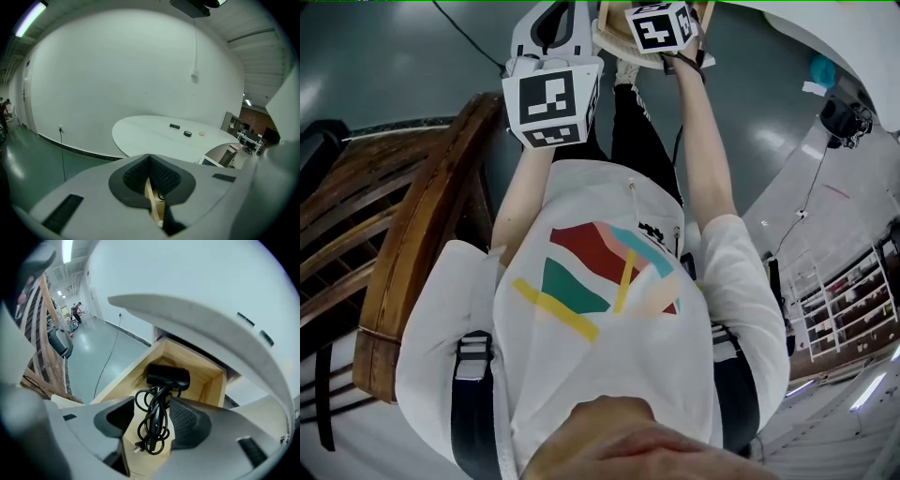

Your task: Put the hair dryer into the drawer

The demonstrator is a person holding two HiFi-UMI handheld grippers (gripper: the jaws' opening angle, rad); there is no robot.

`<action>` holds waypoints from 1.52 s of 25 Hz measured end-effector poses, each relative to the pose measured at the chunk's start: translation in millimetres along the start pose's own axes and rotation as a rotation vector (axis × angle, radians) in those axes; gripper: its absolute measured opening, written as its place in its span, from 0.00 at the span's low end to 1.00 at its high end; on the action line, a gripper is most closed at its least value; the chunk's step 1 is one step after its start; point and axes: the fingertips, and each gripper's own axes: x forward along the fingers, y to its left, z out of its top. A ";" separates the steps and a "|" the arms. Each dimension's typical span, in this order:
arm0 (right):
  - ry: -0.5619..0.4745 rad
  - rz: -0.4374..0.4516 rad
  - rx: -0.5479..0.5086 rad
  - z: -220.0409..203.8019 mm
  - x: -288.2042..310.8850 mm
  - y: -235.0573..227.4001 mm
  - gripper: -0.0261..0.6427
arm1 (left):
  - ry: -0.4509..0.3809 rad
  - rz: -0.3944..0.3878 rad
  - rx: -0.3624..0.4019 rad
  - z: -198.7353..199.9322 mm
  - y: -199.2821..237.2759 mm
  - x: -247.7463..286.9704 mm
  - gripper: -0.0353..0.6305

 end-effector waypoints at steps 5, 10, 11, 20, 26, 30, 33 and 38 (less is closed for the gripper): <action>-0.065 -0.005 0.062 16.5 -32.4 8.8 0.40 | -0.011 -0.035 0.035 9.6 -9.0 0.7 0.07; -0.160 -0.009 0.130 29.0 -75.4 15.9 0.38 | -0.054 -0.066 0.063 25.3 -21.8 -2.9 0.07; -0.181 -0.012 0.149 31.2 -84.1 15.8 0.38 | -0.065 -0.072 0.067 27.9 -24.9 -4.2 0.07; -0.434 -0.095 0.201 79.6 -182.3 -23.2 0.37 | -0.139 -0.112 0.096 69.3 -56.6 -11.2 0.07; -0.643 -0.174 0.208 107.7 -260.0 -46.9 0.28 | -0.205 -0.131 0.109 102.4 -73.9 -23.3 0.07; -0.770 -0.206 0.215 118.8 -306.1 -50.7 0.20 | -0.243 -0.145 0.124 121.2 -83.3 -35.1 0.07; -0.853 -0.237 0.225 122.4 -334.7 -46.3 0.12 | -0.275 -0.152 0.134 131.3 -83.2 -47.2 0.07; -0.954 -0.285 0.222 120.7 -365.3 -45.8 0.08 | -0.330 -0.155 0.150 146.5 -88.1 -56.6 0.07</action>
